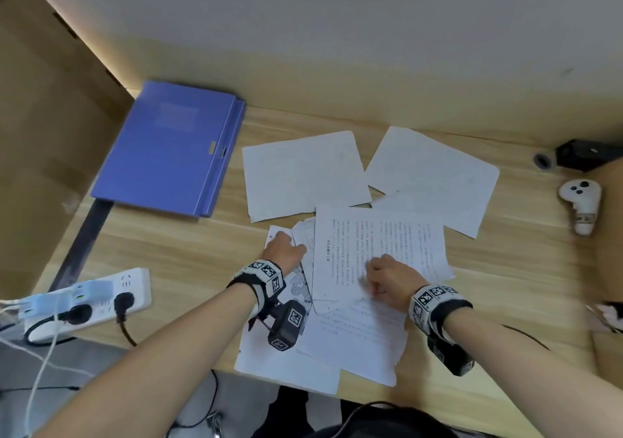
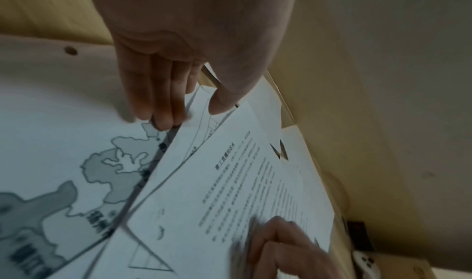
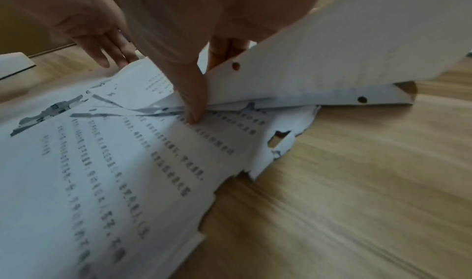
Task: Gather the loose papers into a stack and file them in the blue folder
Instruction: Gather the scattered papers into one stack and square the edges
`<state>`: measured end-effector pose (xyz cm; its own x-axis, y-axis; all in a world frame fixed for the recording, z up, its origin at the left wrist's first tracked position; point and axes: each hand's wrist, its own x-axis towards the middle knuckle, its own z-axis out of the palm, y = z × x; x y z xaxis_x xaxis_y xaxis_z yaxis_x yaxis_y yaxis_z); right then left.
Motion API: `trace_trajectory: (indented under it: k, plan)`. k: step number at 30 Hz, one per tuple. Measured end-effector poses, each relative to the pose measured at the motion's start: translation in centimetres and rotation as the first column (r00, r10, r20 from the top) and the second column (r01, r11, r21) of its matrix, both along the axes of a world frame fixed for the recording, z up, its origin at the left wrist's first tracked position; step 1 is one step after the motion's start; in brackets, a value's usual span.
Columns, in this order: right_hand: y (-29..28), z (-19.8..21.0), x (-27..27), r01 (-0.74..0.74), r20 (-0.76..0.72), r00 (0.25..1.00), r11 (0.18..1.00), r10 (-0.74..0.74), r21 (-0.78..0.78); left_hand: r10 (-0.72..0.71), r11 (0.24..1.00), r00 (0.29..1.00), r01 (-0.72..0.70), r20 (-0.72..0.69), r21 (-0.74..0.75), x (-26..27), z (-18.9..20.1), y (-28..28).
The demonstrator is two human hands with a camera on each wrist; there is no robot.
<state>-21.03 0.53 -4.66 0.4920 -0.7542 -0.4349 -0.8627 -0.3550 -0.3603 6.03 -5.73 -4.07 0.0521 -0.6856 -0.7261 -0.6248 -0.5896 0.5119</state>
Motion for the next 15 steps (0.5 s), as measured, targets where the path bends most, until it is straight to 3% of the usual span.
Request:
trace_trajectory:
  k: [5,10,15]
  plan:
    - [0.0,-0.3,-0.2,-0.008,0.058,0.998,1.0,0.01,-0.026,0.044,0.998,0.996,-0.047,-0.082,-0.043,-1.1,0.2,-0.5]
    - [-0.1,-0.7,-0.7,-0.014,0.055,0.998,1.0,0.015,-0.021,0.142,0.99,0.949,-0.143,-0.281,0.018,-2.1,0.6,-0.1]
    - [0.0,0.7,-0.4,-0.006,0.013,1.0,0.998,0.006,0.07,0.088,0.993,0.975,-0.102,-0.202,-0.062,-3.1,0.6,0.3]
